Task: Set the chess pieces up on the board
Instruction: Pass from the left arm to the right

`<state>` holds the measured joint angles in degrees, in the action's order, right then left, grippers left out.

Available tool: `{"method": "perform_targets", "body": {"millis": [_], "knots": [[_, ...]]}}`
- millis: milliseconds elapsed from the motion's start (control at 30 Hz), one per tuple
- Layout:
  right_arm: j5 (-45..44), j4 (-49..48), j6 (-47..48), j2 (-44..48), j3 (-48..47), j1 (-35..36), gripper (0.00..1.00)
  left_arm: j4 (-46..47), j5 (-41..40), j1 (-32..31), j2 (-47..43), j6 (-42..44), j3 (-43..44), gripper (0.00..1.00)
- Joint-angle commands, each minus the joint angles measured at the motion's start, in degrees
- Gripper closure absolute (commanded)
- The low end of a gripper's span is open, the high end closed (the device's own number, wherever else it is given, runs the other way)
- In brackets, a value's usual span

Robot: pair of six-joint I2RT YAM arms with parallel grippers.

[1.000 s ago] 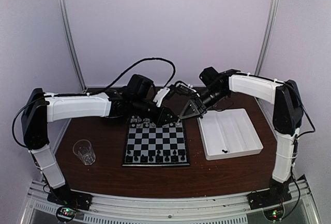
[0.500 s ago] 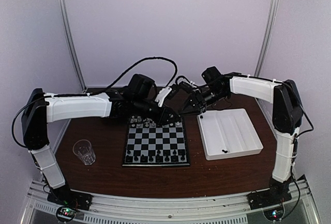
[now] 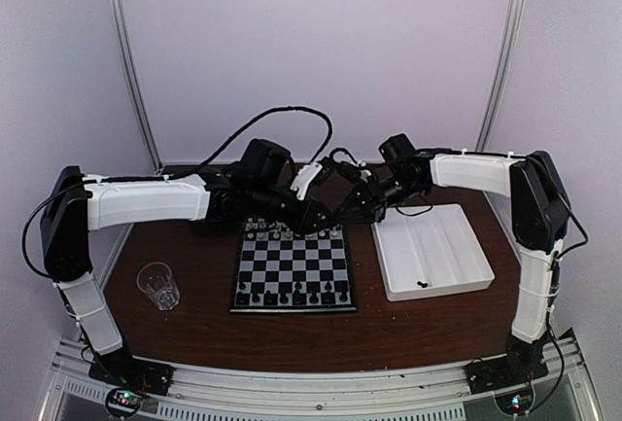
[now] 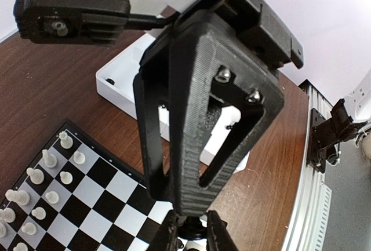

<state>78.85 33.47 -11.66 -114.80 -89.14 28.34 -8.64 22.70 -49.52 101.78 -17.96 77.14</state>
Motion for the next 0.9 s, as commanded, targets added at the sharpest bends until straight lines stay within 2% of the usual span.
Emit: {"method": "perform_targets", "body": {"millis": [0, 100, 200, 400, 500, 567, 700, 867], "knots": [[3.2, -10.4, -7.9, 2.7, 3.4, -0.2, 0.71, 3.2, -1.0, -0.2, -1.7, 0.7, 0.0, 0.83], [3.6, -11.5, -8.8, 2.9, 3.6, -0.2, 0.76, 3.4, -0.8, -0.3, -1.6, 0.5, 0.0, 0.83], [4.5, -14.3, -10.9, 3.0, 4.3, -0.2, 0.86, 3.5, -1.2, -0.4, -1.5, 0.7, 0.0, 0.83], [4.7, -24.3, -19.2, 4.3, 7.6, -0.2, 0.90, 3.0, -2.2, -0.4, -1.2, 1.3, 0.1, 0.81], [4.1, -24.2, -18.9, 5.0, 7.5, -0.2, 0.91, 2.8, -2.9, -0.4, -1.1, 1.7, 0.1, 0.80], [3.6, -23.5, -17.9, 5.2, 7.2, -0.3, 0.91, 2.5, -3.1, -0.5, -1.4, 2.1, 0.0, 0.75], [1.1, -11.2, -7.3, 5.0, 3.8, -0.3, 0.91, 1.4, -4.3, -0.5, -3.5, 2.9, -0.4, 0.62], [-4.9, 6.2, 7.2, 3.8, -2.4, -0.1, 0.91, -1.1, -6.8, -0.4, -8.5, 4.6, -2.9, 0.55]]}}
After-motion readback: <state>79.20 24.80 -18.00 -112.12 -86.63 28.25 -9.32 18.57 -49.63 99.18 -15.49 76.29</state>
